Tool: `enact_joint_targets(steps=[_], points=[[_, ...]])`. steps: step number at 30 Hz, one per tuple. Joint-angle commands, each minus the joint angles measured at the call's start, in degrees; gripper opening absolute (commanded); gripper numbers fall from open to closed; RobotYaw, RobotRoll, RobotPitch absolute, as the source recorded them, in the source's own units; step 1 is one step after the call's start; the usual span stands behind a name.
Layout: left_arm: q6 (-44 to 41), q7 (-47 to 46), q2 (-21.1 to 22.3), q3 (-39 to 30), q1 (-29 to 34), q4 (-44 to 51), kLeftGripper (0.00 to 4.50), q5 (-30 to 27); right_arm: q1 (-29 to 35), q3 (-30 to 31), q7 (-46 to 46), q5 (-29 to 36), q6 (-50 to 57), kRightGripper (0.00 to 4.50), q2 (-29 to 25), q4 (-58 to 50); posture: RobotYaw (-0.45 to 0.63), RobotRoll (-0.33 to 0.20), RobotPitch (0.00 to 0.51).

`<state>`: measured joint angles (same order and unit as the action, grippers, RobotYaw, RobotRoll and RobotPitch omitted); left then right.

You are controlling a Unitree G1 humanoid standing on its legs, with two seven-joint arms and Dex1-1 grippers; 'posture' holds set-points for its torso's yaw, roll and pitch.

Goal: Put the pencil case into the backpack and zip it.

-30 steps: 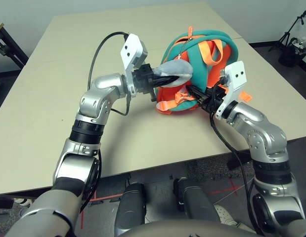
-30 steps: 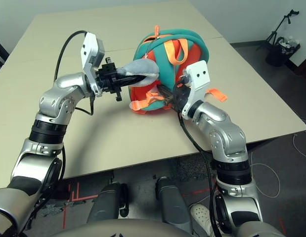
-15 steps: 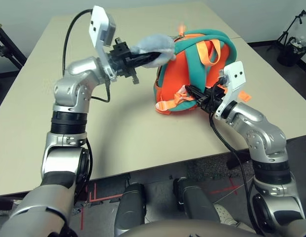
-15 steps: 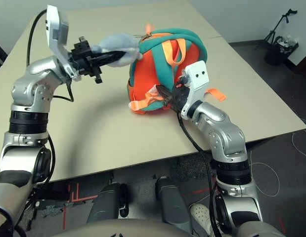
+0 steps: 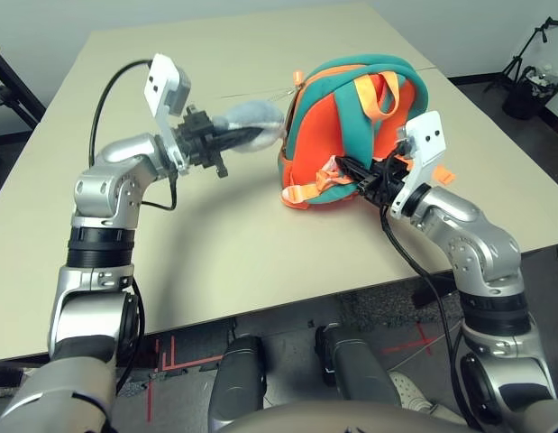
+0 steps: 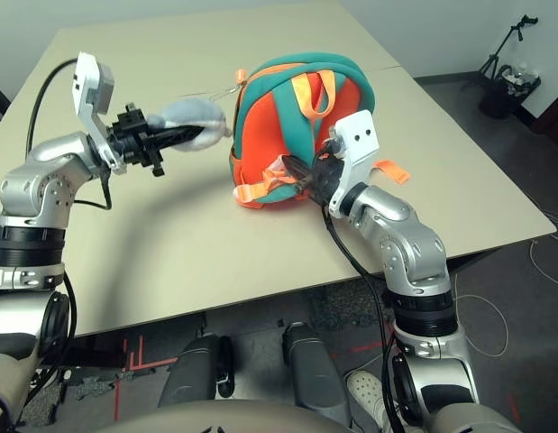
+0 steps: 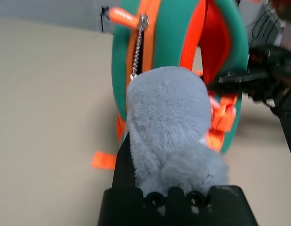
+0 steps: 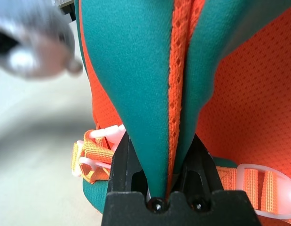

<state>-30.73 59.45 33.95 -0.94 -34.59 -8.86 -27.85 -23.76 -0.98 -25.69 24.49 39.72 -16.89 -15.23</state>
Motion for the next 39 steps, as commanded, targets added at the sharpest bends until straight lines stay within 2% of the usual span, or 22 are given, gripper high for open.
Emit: enact_joint_targets(steps=[1,18,22,25,28,29,32,33,39], points=[[-1.2,1.68,1.63,2.76,4.25,-0.45,0.41,2.35,-0.73,0.89,-1.27,0.73,-0.46,0.56,0.27,0.33,-0.11,0.0,0.098],[-1.77,-1.03,-0.99,2.0,8.03,-1.78,0.41,1.86,-1.02,1.22,-1.56,0.67,-0.31,0.56,0.22,0.6,-0.11,0.0,0.102],[-0.98,-3.02,-2.11,-0.82,7.45,-3.53,1.86,0.8,-0.95,1.49,-2.24,0.61,0.24,0.56,-0.67,0.63,-0.11,0.0,0.103],[-0.4,-2.57,-1.82,-3.42,7.18,-5.11,3.04,-0.4,-1.29,0.84,-2.91,0.82,0.74,1.54,-1.8,1.28,-0.11,0.0,0.106],[-0.85,-3.22,-0.95,-6.31,7.65,-5.27,4.29,-1.19,-1.15,-0.12,-4.78,3.89,4.5,2.76,-2.9,0.61,-0.11,0.0,0.112],[-0.95,-3.43,-0.43,-6.82,7.98,-4.96,4.5,-1.06,-1.04,-0.45,-5.52,5.09,5.7,3.14,-3.36,0.2,-0.11,0.0,0.112],[-1.21,-3.53,1.0,-8.62,9.89,-2.84,4.5,-1.38,-1.03,-1.45,-7.75,7.62,8.28,4.25,-6.0,-0.67,-0.11,0.0,0.116],[-1.48,-4.04,1.57,-9.02,10.54,-2.16,4.5,-1.19,-1.21,-1.91,-8.54,8.41,8.91,4.47,-7.15,-0.65,-0.11,0.0,0.116],[-11.07,-2.0,7.28,-11.1,15.96,7.0,4.5,-6.23,-3.46,-5.08,-15.53,11.59,10.97,4.47,-16.94,1.63,-0.1,0.0,0.122]])
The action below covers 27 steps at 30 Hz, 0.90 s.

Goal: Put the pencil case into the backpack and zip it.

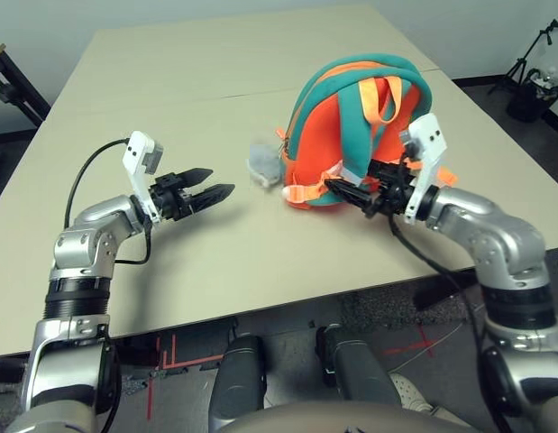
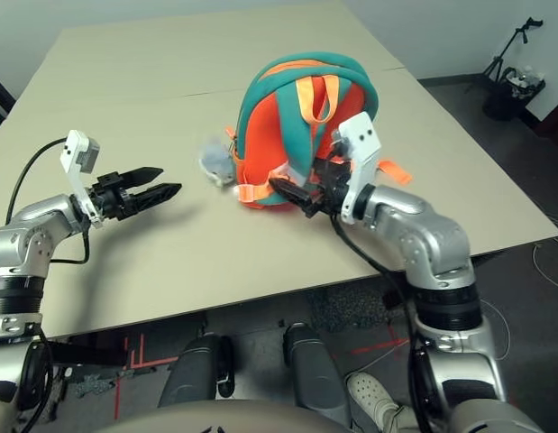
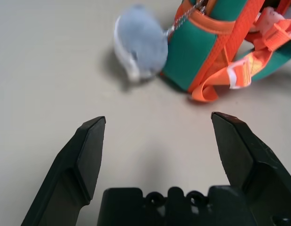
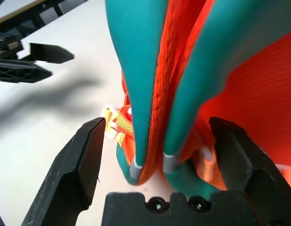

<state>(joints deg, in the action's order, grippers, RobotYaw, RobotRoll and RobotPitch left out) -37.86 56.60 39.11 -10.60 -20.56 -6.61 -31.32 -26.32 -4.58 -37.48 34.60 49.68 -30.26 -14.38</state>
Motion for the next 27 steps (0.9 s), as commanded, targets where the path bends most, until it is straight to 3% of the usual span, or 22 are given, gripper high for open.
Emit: enact_joint_targets(steps=[1,6,9,12,15,20,27], points=[[-4.9,0.12,2.82,-2.36,2.51,6.02,4.5,-3.25,-0.94,-1.67,-6.07,1.47,0.8,4.47,-6.21,1.39,-0.1,0.0,0.123],[-4.73,-1.63,6.22,-5.38,5.38,8.44,4.5,-2.54,0.69,-1.82,-17.22,0.12,-2.63,4.47,-17.64,6.43,-0.09,0.0,0.123],[-4.7,-4.51,6.35,-7.47,6.77,8.31,4.5,-2.18,1.22,-1.88,-20.26,-1.75,-6.12,4.47,-20.82,11.29,-0.08,0.0,0.121],[0.84,-12.53,4.09,-9.89,7.65,5.94,4.5,2.35,1.01,-0.99,-18.77,-7.46,-11.98,4.47,-22.04,18.68,-0.08,0.0,0.119],[3.44,-15.8,1.82,-11.17,9.55,5.69,4.5,3.26,-0.36,-2.49,-15.23,-9.85,-15.72,4.47,-19.65,23.87,-0.08,0.0,0.119],[10.59,-27.07,-5.73,-13.67,10.69,4.25,4.5,6.96,-2.91,-5.43,-4.37,-15.57,-23.91,4.47,-15.01,36.44,-0.08,0.0,0.117],[18.51,-39.12,-12.76,-15.93,10.5,1.0,4.5,10.6,-5.73,-11.13,7.92,-16.86,-33.42,4.47,-8.0,46.88,-0.07,0.0,0.118]])
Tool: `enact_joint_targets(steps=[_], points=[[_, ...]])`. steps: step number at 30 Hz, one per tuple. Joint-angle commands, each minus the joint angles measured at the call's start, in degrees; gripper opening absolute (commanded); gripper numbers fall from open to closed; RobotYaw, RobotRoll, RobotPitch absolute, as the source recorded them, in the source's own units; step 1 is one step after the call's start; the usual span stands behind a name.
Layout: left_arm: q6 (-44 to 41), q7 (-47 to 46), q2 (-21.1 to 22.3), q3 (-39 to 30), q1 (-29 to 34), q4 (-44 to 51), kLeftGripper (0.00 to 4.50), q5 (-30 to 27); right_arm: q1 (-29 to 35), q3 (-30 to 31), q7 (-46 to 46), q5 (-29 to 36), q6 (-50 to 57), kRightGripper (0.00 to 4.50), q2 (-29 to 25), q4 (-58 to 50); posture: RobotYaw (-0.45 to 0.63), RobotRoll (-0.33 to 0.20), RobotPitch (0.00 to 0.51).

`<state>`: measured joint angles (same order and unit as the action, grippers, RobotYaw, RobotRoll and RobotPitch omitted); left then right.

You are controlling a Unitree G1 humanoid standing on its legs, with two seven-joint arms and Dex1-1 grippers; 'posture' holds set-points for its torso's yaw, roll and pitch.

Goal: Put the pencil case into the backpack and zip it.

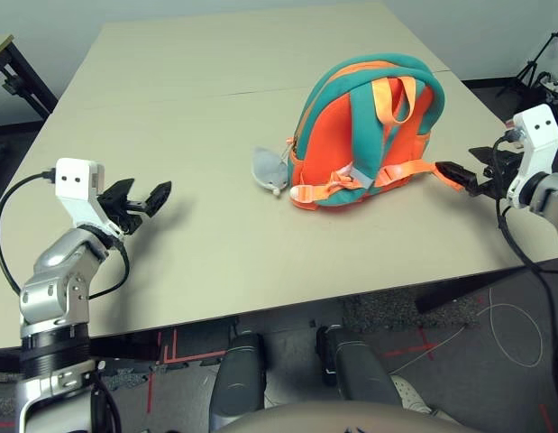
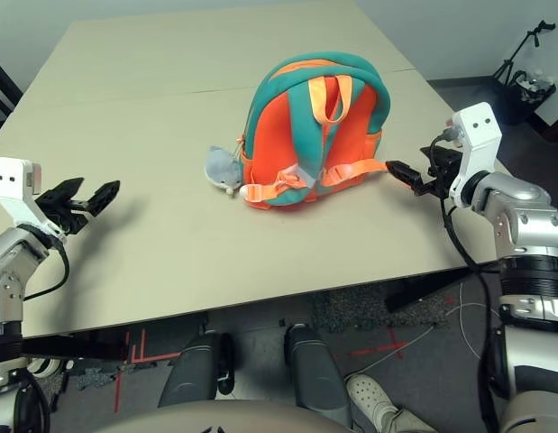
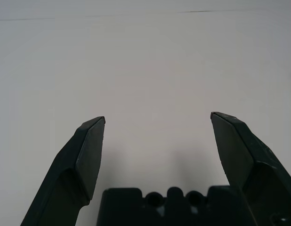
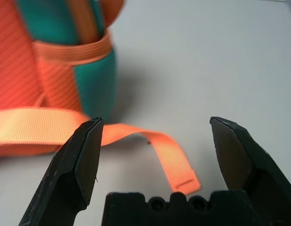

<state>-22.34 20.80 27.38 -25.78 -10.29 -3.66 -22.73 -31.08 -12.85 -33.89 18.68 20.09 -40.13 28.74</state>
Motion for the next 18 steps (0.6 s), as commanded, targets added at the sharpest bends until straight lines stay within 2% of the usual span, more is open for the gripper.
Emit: enact_joint_targets(steps=[1,7,11,18], points=[[4.02,-3.99,-1.38,-0.66,0.08,-2.26,4.5,2.44,-1.24,-3.41,5.8,-1.07,-5.4,4.47,2.73,4.82,-0.08,0.0,0.119],[7.48,-7.01,-1.64,-0.8,0.52,-4.59,4.5,4.41,-1.14,-6.14,14.92,-2.32,-14.38,4.47,8.44,9.67,-0.07,0.0,0.109],[11.96,-9.2,-0.93,-2.05,1.28,-6.31,4.5,6.3,-1.8,-6.36,16.87,-2.69,-17.56,4.47,11.17,13.0,-0.05,0.0,0.114],[13.97,-12.17,-1.27,-3.86,2.7,-6.38,4.5,6.53,-3.06,-6.04,18.23,-3.71,-22.72,4.47,13.93,17.8,-0.03,0.0,0.124]])
